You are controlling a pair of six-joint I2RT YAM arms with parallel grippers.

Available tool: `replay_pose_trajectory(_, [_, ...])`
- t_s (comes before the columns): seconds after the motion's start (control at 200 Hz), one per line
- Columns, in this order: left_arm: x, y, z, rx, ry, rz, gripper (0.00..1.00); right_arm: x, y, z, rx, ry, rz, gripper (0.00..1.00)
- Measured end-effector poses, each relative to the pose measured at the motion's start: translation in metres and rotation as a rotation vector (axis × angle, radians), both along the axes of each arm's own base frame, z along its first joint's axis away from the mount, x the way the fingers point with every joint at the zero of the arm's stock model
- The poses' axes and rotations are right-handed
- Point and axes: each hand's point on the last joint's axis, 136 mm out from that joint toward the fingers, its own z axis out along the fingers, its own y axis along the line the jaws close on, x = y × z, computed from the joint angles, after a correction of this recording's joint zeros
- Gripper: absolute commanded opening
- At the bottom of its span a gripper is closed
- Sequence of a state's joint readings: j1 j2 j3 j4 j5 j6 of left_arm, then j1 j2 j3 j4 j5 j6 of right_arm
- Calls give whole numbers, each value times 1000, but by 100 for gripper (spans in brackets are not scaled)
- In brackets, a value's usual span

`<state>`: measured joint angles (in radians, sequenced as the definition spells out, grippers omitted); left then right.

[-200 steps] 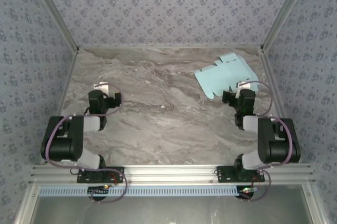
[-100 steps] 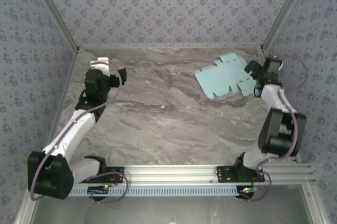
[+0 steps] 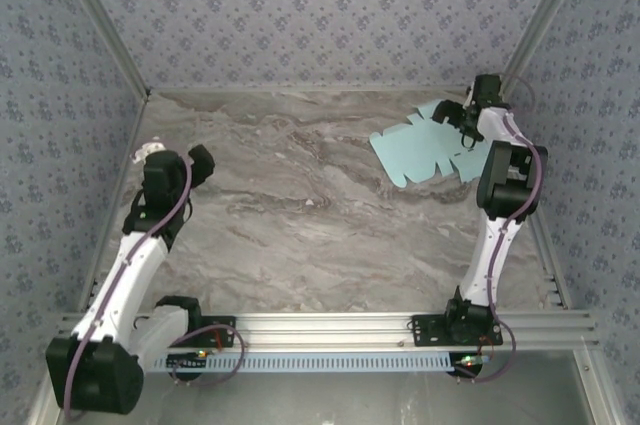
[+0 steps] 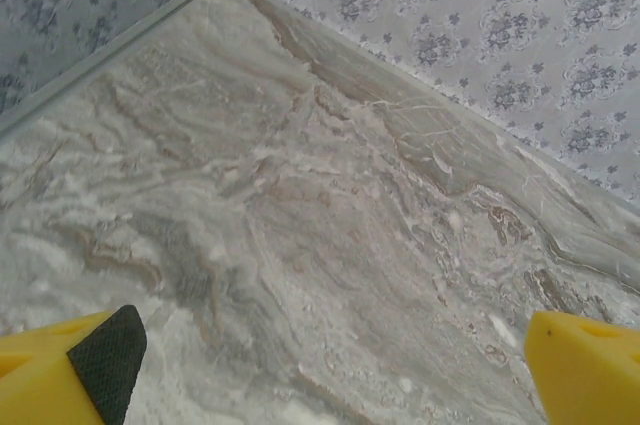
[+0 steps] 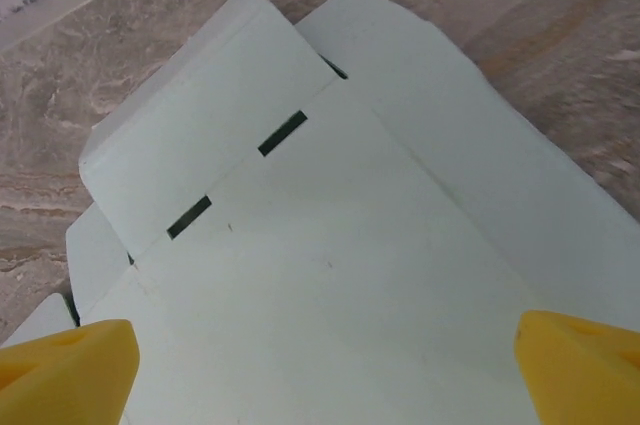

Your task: Fold the paper box

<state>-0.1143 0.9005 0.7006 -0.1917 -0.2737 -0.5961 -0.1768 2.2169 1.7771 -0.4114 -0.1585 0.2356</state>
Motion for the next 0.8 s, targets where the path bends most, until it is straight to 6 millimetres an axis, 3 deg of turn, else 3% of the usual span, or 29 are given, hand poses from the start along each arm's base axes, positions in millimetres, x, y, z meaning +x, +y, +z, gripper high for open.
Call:
replay_pose_trajectory(0.135, [-23, 6, -7, -38, -25, 36, 99, -8, 14, -22, 10, 70, 48, 100])
replay_pose_trajectory(0.325, [-21, 1, -20, -50, 31, 13, 99, -22, 60, -34, 26, 125, 147, 99])
replay_pose_trajectory(0.605, [-2, -26, -59, -93, 152, -95, 99, -100, 166, -34, 145, 217, 352, 99])
replay_pose_trajectory(0.805, [12, -58, -101, -130, 269, -181, 99, -130, 221, -34, 211, 237, 445, 99])
